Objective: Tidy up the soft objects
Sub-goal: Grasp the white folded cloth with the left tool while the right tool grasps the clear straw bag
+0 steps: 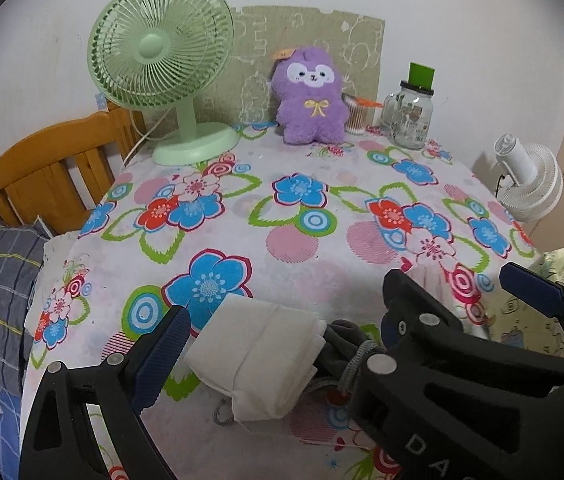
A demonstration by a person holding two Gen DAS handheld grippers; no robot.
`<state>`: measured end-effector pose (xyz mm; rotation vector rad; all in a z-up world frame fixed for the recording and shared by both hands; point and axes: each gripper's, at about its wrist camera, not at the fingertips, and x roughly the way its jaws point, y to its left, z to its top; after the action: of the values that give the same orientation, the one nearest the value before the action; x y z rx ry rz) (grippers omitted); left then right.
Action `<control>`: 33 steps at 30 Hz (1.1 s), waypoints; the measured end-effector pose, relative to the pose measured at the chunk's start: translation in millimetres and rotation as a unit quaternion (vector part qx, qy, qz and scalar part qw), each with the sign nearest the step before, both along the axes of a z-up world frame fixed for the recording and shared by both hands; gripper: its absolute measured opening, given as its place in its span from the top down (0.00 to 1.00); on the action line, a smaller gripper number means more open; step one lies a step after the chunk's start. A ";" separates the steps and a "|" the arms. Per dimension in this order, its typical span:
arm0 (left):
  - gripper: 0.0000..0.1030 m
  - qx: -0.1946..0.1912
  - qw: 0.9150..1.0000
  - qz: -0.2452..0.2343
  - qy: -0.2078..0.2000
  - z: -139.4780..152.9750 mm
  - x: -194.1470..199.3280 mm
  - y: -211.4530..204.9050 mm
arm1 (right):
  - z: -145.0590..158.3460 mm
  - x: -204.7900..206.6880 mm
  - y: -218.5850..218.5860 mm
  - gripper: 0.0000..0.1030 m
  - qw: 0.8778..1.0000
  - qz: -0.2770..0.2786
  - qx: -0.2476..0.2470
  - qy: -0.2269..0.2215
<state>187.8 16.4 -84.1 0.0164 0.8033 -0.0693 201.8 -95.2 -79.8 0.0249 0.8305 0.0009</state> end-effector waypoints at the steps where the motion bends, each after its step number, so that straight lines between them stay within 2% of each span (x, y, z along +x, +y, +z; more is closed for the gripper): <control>1: 0.06 0.000 1.000 0.001 0.004 -2.7 2.4 -0.2 | -2.5 2.2 0.3 0.12 1.000 -0.003 -0.002 0.003; 12: 0.06 0.002 0.999 0.001 0.040 -27.9 19.6 -0.1 | -32.1 21.6 0.2 0.15 0.999 -0.014 0.006 0.043; 20: 0.04 0.000 0.999 -0.007 0.047 -35.2 24.1 -2.4 | -43.5 30.6 -2.0 0.23 0.998 -0.016 0.011 0.051; 25: 0.02 -0.009 0.999 -0.012 0.052 -38.2 26.3 -2.4 | -47.4 35.1 -2.3 0.38 0.998 -0.005 0.031 0.061; 27: 0.01 -0.010 0.998 -0.012 0.053 -38.9 26.8 -1.8 | -48.1 35.1 -2.0 0.39 0.997 -0.002 0.036 0.061; 30: 0.00 -0.006 0.999 -0.009 0.052 -38.7 26.3 -2.1 | -46.9 34.6 0.8 0.58 0.998 -0.005 0.017 0.055; 33: 0.00 -0.002 0.999 -0.009 0.051 -38.2 25.6 -2.1 | -47.3 35.2 0.7 0.63 0.998 -0.001 0.014 0.057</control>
<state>213.4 14.3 -122.3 0.0159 0.9046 -0.0901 237.0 -94.5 -127.1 0.0524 0.9446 0.0086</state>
